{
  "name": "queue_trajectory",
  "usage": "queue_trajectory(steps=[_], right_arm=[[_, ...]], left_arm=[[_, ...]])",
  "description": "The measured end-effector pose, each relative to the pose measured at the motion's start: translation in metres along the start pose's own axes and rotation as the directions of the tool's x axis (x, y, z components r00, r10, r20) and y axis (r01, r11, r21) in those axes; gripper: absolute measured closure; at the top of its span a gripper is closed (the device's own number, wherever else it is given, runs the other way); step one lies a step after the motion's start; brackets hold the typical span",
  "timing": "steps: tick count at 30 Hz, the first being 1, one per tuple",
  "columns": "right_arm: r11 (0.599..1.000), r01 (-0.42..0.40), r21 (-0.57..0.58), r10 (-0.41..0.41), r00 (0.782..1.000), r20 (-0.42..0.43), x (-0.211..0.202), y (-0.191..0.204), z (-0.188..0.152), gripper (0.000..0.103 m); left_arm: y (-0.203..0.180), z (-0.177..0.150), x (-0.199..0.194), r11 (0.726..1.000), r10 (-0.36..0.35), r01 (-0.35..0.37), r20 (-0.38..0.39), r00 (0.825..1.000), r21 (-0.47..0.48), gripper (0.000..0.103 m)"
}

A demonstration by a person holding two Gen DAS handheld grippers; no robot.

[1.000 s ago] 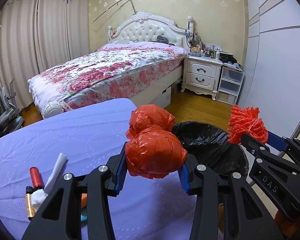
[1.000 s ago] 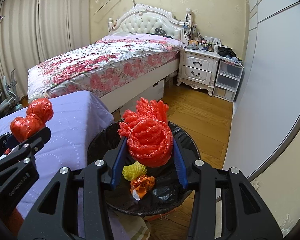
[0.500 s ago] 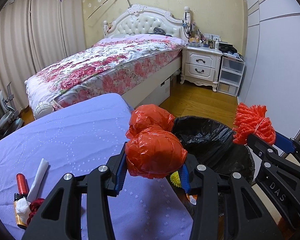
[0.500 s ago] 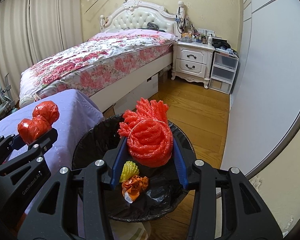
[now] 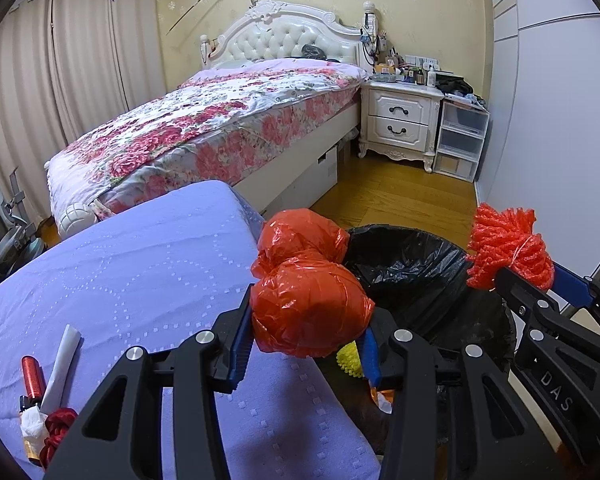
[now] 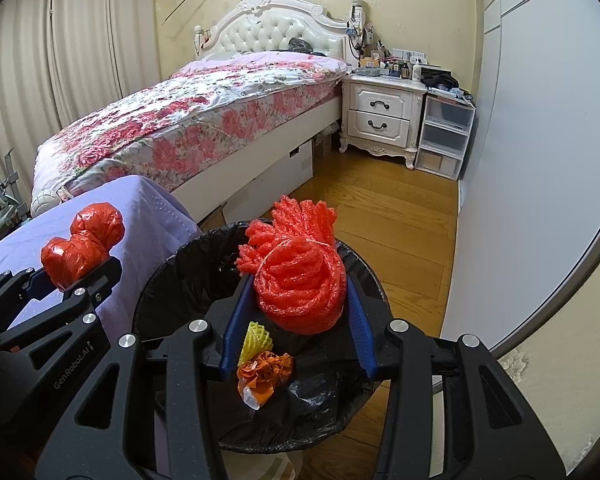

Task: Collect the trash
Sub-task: 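Carry the red bag and orange mesh net with both tools over the bin, then open both tools to drop the red bag and mesh net into the bin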

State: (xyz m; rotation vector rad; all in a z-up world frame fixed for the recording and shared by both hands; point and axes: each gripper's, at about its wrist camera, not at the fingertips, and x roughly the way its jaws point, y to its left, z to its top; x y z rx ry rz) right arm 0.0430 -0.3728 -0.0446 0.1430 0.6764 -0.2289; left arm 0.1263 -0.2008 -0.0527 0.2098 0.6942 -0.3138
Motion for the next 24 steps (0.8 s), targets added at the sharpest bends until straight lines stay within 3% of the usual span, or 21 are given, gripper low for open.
queue_trajectory(steps=[6,8,10,12,24], right_arm=[[1.000,0.006,0.009,-0.006,1.000,-0.006,0.0047,-0.0030,-0.0003,0.058],[1.000,0.005,0.010,-0.005,1.000,-0.011,0.0064,-0.0035,-0.0006,0.056],[1.000,0.011,0.011,-0.011,1.000,-0.008,0.0069,-0.0042,-0.0002,0.046],[1.000,0.015,0.013,-0.015,1.000,-0.008,0.0070,-0.0053,-0.0003,0.046],[0.999,0.044,0.022,-0.044,0.999,0.011,-0.0007,-0.0094,0.0026,0.038]], left_arm=[[-0.0025,0.0021,0.0053,1.000,-0.002,0.002,-0.012,1.000,0.006,0.056],[-0.0027,0.0019,0.0057,1.000,0.001,-0.001,-0.012,1.000,0.005,0.047],[-0.0021,0.0016,0.0050,1.000,0.001,-0.001,-0.008,1.000,0.001,0.035],[-0.0017,0.0018,0.0046,1.000,0.007,-0.007,-0.004,1.000,-0.004,0.030],[0.0030,0.0026,-0.0033,0.999,0.038,-0.038,0.005,0.999,-0.016,0.026]])
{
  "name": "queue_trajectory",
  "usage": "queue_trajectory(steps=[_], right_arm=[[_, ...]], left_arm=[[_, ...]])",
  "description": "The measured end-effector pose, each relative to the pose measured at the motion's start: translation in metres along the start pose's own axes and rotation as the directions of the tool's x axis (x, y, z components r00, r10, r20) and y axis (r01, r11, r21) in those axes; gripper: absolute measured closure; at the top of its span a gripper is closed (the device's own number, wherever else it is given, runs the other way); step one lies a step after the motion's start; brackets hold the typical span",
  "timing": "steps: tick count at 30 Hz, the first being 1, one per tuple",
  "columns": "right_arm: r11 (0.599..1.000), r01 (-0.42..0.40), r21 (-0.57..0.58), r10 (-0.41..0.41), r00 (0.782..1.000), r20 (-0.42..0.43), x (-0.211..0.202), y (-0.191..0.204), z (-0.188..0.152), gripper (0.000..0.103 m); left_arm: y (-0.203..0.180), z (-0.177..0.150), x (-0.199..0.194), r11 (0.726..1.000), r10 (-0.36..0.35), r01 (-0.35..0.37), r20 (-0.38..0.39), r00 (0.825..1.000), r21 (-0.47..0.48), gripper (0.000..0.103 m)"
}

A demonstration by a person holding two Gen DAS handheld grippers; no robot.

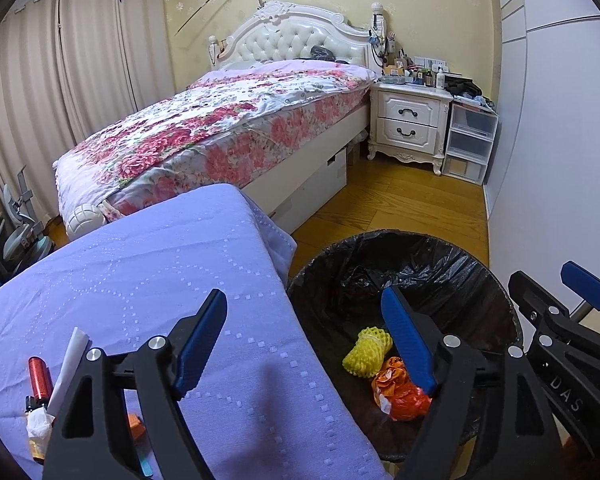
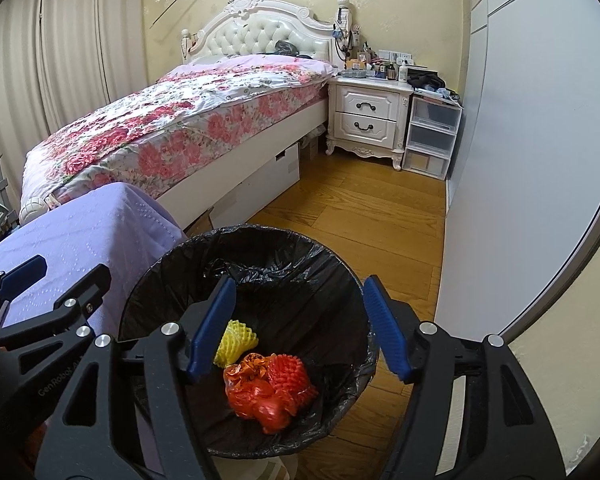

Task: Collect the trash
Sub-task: 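Open both tools to drop the red bag and mesh net into the bin, then move both open tools back over the remaining trash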

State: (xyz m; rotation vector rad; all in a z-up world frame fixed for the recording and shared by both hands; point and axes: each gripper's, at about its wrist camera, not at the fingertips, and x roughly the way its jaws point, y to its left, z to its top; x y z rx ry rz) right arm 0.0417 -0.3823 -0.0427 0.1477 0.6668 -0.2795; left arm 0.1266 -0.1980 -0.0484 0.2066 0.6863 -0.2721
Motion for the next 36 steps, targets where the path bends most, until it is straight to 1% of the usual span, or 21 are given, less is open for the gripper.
queue_trajectory(steps=[4,11,19,27,36], right_arm=[[1.000,0.002,0.002,-0.002,1.000,-0.001,-0.003,0.000,0.000,0.037],[1.000,-0.009,-0.009,0.009,1.000,0.001,-0.014,0.009,-0.003,0.036],[0.998,-0.048,-0.035,0.048,0.999,0.001,-0.033,0.030,-0.011,0.036],[0.988,-0.124,-0.091,0.125,0.992,0.009,-0.055,0.068,-0.019,0.036],[0.958,-0.226,-0.175,0.227,0.974,-0.016,-0.074,0.124,-0.029,0.036]], left_arm=[[0.007,0.001,-0.010,1.000,0.003,-0.003,0.005,1.000,-0.011,0.025],[0.024,-0.005,-0.032,0.999,0.032,-0.031,0.009,0.999,-0.019,0.024],[0.060,-0.011,-0.061,0.996,0.063,-0.061,0.025,0.998,-0.059,0.024],[0.117,-0.031,-0.092,0.982,0.147,-0.143,0.026,0.989,-0.120,0.024],[0.189,-0.066,-0.112,0.943,0.258,-0.259,-0.032,0.965,-0.208,0.024]])
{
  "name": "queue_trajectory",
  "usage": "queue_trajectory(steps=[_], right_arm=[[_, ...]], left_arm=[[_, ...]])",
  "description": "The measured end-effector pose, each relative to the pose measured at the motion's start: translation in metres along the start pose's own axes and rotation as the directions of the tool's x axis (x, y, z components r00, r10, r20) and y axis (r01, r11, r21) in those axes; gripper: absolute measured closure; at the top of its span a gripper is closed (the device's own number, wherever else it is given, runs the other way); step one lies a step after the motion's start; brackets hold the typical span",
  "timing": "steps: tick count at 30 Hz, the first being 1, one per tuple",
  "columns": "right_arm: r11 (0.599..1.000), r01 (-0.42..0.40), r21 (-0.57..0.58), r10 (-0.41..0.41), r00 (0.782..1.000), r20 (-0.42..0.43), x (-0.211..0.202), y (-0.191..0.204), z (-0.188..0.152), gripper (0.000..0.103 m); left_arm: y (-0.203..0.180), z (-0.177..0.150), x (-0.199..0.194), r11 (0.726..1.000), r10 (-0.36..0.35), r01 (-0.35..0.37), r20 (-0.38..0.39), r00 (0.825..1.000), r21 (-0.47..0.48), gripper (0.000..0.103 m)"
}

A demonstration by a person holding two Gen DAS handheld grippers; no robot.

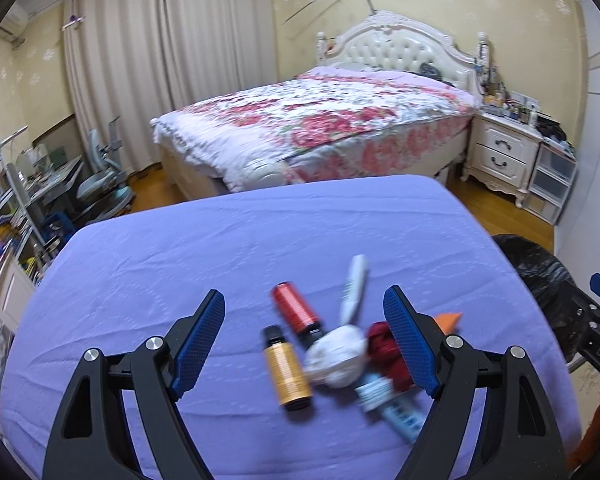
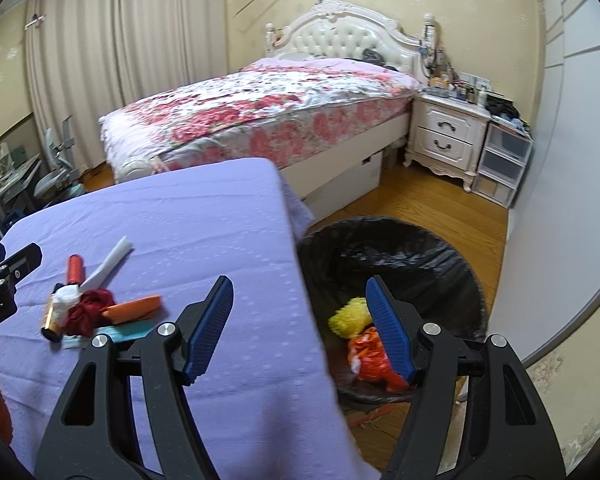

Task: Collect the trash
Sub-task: 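Move both open tools back over the remaining trash, then grasp the dark red ribbon with the right tool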

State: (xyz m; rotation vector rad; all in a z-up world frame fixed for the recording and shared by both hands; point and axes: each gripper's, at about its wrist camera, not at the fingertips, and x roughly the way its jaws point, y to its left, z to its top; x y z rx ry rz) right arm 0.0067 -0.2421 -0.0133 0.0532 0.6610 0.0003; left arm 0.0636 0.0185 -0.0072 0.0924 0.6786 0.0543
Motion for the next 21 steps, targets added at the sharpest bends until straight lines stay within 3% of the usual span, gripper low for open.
queue_trajectory(steps=[14,18,21], right_arm=[[0.981,-0.132,-0.146,0.128,0.991,-0.032,-0.007,0.093,-0.003,0.036],[0.966,-0.167,-0.198,0.160,0.986,-0.048,-0.007,0.120,-0.006,0.038],[0.956,-0.191,-0.224,0.180,0.981,-0.069,-0.007,0.135,-0.011,0.047]], left_arm=[[0.102,-0.036,0.000,0.981,0.157,-0.162,-0.060,0.986,-0.108,0.024],[0.122,-0.043,-0.004,0.972,0.185,-0.193,-0.067,0.980,-0.133,0.024],[0.138,-0.048,-0.005,0.965,0.203,-0.212,-0.072,0.976,-0.153,0.024]])
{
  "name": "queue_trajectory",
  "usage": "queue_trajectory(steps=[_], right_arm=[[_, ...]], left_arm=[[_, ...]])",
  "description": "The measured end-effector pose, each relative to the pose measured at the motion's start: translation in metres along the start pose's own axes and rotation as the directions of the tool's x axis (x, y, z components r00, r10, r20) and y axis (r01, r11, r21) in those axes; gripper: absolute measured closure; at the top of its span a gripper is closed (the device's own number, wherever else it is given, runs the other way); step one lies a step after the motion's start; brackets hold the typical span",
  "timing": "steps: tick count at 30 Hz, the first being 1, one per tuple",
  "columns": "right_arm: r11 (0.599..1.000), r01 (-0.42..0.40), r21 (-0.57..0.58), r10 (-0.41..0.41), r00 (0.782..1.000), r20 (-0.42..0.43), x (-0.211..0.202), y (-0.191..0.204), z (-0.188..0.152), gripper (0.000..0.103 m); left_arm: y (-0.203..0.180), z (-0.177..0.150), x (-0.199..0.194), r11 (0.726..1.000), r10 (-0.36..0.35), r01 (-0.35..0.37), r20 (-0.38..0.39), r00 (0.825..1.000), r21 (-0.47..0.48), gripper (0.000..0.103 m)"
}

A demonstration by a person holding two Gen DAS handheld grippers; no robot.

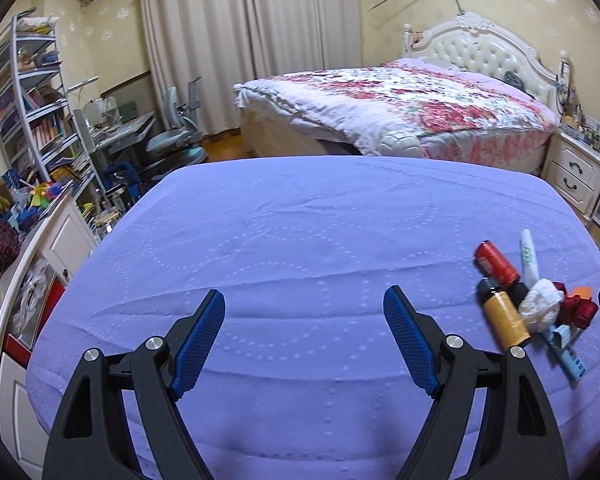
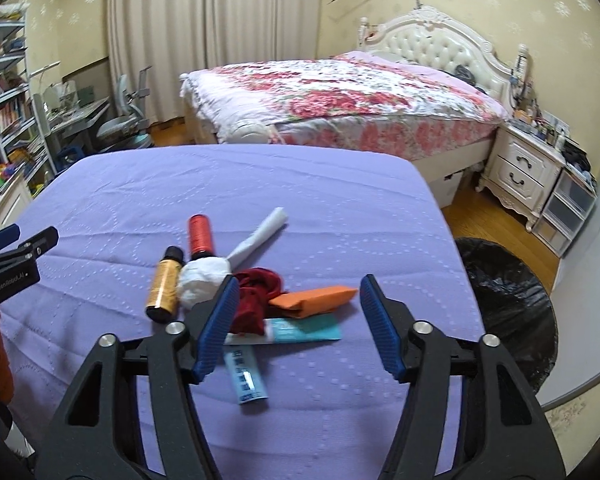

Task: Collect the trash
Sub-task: 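Grasp the dark red ribbon with the right tool, then lift the dark red ribbon with the right tool toward the bin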

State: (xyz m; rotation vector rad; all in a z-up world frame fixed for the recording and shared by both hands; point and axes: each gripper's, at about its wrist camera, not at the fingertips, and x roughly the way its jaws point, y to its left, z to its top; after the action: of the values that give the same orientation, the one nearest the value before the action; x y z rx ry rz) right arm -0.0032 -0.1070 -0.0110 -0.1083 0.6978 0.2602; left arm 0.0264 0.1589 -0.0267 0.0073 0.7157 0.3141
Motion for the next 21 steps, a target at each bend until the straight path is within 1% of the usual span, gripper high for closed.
queue_trajectory(steps=[2,4,7,10,11,12,14,21], right_arm=[[1.000,-0.012,-0.013,0.012,1.000,-0.014,0.003,0.008,-0.002,0.050],[1.000,-0.021,-0.022,0.020,0.999,-0.030,0.008,0.015,-0.003,0.055],[0.999,-0.026,-0.031,0.024,0.998,-0.052,0.016,0.022,-0.005,0.058],[0.999,-0.030,-0.035,0.027,0.997,-0.078,0.022,0.024,-0.008,0.071],[0.999,-0.034,-0.035,0.031,0.996,-0.087,0.024,0.024,-0.009,0.074],[0.999,-0.040,-0.035,0.037,0.995,-0.092,0.025,0.025,-0.011,0.081],[0.998,-0.045,-0.033,0.042,0.994,-0.098,0.025,0.026,-0.013,0.082],[0.999,-0.039,-0.022,0.038,0.998,-0.045,0.011,0.021,-0.008,0.085]], left_arm=[[0.009,-0.002,0.001,1.000,0.011,-0.011,-0.002,1.000,-0.013,0.024],[0.017,-0.004,0.001,1.000,0.016,-0.016,-0.007,1.000,-0.027,0.024],[0.024,-0.006,0.003,0.999,0.017,-0.017,-0.013,1.000,-0.040,0.024],[0.023,-0.008,0.005,0.999,0.007,-0.008,-0.019,1.000,-0.045,0.024],[0.023,-0.009,0.005,0.999,0.003,-0.003,-0.019,1.000,-0.044,0.024],[0.023,-0.009,0.005,0.999,-0.001,0.000,-0.019,1.000,-0.043,0.024],[0.020,-0.009,0.004,0.999,-0.009,0.009,-0.019,1.000,-0.042,0.024],[0.006,-0.006,0.001,0.998,-0.052,0.051,-0.014,0.999,-0.033,0.024]])
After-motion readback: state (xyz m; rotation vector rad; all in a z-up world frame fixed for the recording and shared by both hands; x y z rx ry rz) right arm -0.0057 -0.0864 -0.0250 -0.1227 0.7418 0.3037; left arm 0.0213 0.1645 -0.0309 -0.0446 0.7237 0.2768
